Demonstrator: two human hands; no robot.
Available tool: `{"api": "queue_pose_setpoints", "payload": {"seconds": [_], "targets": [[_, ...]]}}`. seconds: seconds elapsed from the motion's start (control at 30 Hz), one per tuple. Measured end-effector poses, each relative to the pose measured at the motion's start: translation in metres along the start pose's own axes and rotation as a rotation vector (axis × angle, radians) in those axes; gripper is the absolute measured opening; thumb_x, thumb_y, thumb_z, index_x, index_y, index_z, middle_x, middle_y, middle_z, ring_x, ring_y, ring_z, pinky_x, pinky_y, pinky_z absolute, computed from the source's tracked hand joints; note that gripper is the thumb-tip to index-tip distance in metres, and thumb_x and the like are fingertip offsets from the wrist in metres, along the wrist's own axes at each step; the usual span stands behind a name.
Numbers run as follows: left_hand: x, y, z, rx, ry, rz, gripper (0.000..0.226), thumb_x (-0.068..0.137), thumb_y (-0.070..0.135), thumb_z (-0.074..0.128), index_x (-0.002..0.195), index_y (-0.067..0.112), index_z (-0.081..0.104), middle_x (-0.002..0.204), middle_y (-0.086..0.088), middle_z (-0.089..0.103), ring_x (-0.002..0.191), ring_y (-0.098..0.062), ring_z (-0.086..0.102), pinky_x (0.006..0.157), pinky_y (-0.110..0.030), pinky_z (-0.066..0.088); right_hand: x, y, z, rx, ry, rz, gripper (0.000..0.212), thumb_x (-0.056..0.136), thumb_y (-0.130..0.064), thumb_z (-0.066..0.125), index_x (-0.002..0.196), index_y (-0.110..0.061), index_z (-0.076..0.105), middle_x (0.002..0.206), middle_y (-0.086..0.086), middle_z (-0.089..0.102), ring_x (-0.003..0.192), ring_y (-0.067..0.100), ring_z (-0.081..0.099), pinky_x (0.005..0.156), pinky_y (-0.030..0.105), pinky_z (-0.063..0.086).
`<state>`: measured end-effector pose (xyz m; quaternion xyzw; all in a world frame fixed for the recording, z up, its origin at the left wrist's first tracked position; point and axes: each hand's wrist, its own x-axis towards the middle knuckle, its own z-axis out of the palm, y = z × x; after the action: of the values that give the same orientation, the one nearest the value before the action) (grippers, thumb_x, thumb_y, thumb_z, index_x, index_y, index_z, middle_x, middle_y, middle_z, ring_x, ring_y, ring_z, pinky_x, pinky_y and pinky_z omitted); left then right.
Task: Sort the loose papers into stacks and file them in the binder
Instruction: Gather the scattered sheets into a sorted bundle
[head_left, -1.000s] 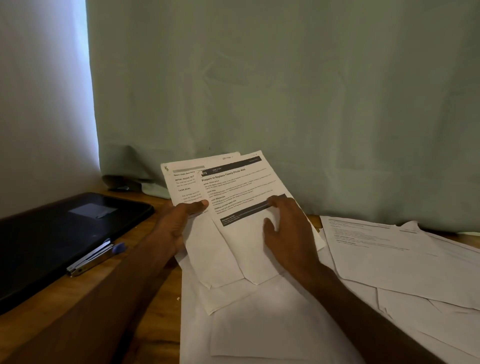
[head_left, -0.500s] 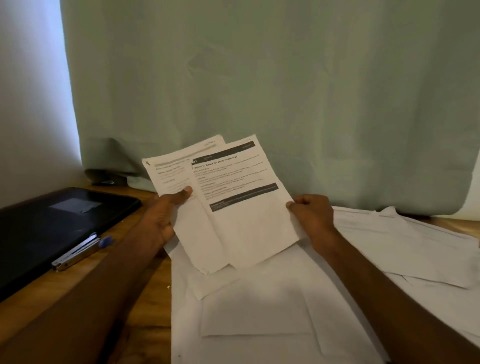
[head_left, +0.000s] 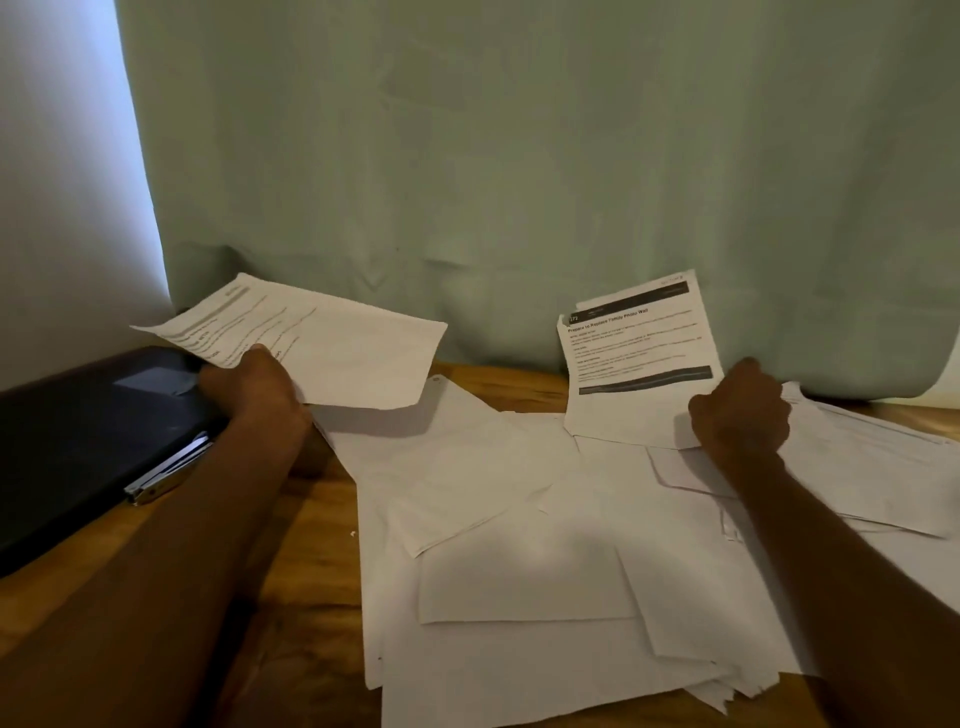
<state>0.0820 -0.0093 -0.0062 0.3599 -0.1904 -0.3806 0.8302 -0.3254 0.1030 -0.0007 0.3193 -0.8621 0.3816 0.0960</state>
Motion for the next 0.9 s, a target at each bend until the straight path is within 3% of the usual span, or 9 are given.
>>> {"api": "queue_pose_setpoints", "payload": {"seconds": [0.1, 0.17, 0.27, 0.33, 0.4, 0.5, 0.7, 0.8, 0.9], "targets": [[0.0, -0.001, 0.002, 0.009, -0.004, -0.012, 0.041, 0.098, 0.005, 0.059, 0.139, 0.009, 0.054, 0.122, -0.001, 0.064, 0.106, -0.017, 0.067, 0.067, -0.016, 0.058, -0.009, -0.016, 0.004, -0.274, 0.071, -0.184, 0.053, 0.082, -0.023, 0.074, 0.125, -0.005, 0.05, 0.128, 0.023, 0.049, 0.119, 0.043, 0.049, 0.096, 0.054, 0.044], [0.0, 0.004, 0.003, -0.008, 0.008, -0.014, 0.039, 0.098, 0.003, 0.058, 0.137, 0.009, 0.054, 0.117, 0.0, 0.064, 0.1, -0.015, 0.067, 0.065, -0.017, 0.058, -0.027, -0.038, 0.005, -0.209, 0.046, -0.421, 0.043, 0.086, -0.021, 0.07, 0.126, -0.008, 0.057, 0.125, 0.019, 0.054, 0.116, 0.039, 0.052, 0.095, 0.049, 0.045], [0.003, 0.012, -0.002, -0.08, 0.04, -0.014, 0.031, 0.101, 0.005, 0.055, 0.13, 0.012, 0.052, 0.111, 0.002, 0.064, 0.087, -0.008, 0.067, 0.072, -0.018, 0.059, -0.079, -0.075, 0.012, 0.066, -0.352, -0.651, 0.036, 0.095, -0.034, 0.066, 0.126, -0.016, 0.064, 0.126, 0.01, 0.064, 0.118, 0.033, 0.06, 0.1, 0.046, 0.049], [0.007, 0.013, -0.006, -0.12, 0.068, -0.036, 0.033, 0.101, 0.006, 0.054, 0.134, 0.01, 0.053, 0.111, 0.002, 0.065, 0.081, -0.006, 0.066, 0.061, -0.013, 0.056, -0.113, -0.09, 0.025, -0.042, -0.628, -0.705, 0.061, 0.094, -0.063, 0.057, 0.139, -0.021, 0.056, 0.144, 0.007, 0.055, 0.13, 0.032, 0.054, 0.11, 0.05, 0.043], [0.009, 0.011, -0.005, -0.135, 0.095, -0.079, 0.039, 0.102, 0.007, 0.055, 0.14, 0.008, 0.052, 0.118, -0.001, 0.064, 0.083, -0.007, 0.065, 0.053, -0.012, 0.053, -0.13, -0.095, 0.04, -0.244, -0.72, -0.735, 0.087, 0.089, -0.082, 0.042, 0.152, -0.022, 0.039, 0.161, 0.005, 0.036, 0.147, 0.031, 0.035, 0.119, 0.059, 0.026], [0.01, 0.013, -0.003, -0.116, 0.114, -0.123, 0.038, 0.102, 0.008, 0.055, 0.14, 0.007, 0.053, 0.12, -0.003, 0.064, 0.088, -0.009, 0.064, 0.05, -0.011, 0.052, -0.127, -0.097, 0.04, -0.155, -0.669, -0.687, 0.094, 0.083, -0.083, 0.051, 0.154, -0.025, 0.034, 0.161, 0.002, 0.037, 0.148, 0.03, 0.033, 0.118, 0.061, 0.023], [0.019, 0.01, -0.003, -0.115, 0.101, -0.183, 0.019, 0.102, 0.007, 0.053, 0.12, 0.009, 0.059, 0.097, 0.001, 0.067, 0.073, -0.008, 0.064, 0.054, -0.014, 0.056, -0.1, -0.087, 0.037, 0.036, -0.669, -0.513, 0.097, 0.071, -0.062, 0.084, 0.148, -0.021, 0.043, 0.152, 0.004, 0.048, 0.139, 0.031, 0.046, 0.113, 0.053, 0.039], [0.012, 0.008, -0.002, -0.054, 0.035, -0.163, 0.017, 0.099, 0.007, 0.059, 0.116, 0.01, 0.057, 0.089, 0.006, 0.062, 0.069, -0.007, 0.063, 0.047, -0.01, 0.049, -0.085, -0.083, 0.035, 0.176, -0.622, -0.318, 0.072, 0.066, -0.037, 0.096, 0.123, -0.009, 0.063, 0.125, 0.009, 0.065, 0.118, 0.032, 0.061, 0.102, 0.044, 0.051], [0.007, 0.006, -0.002, -0.022, -0.037, -0.126, 0.029, 0.098, 0.002, 0.06, 0.126, 0.004, 0.059, 0.095, 0.005, 0.064, 0.076, -0.008, 0.066, 0.05, -0.012, 0.05, -0.071, -0.077, 0.039, 0.525, -0.604, -0.164, 0.055, 0.042, -0.028, 0.096, 0.089, -0.011, 0.075, 0.095, 0.01, 0.075, 0.092, 0.032, 0.072, 0.089, 0.049, 0.06]]}}
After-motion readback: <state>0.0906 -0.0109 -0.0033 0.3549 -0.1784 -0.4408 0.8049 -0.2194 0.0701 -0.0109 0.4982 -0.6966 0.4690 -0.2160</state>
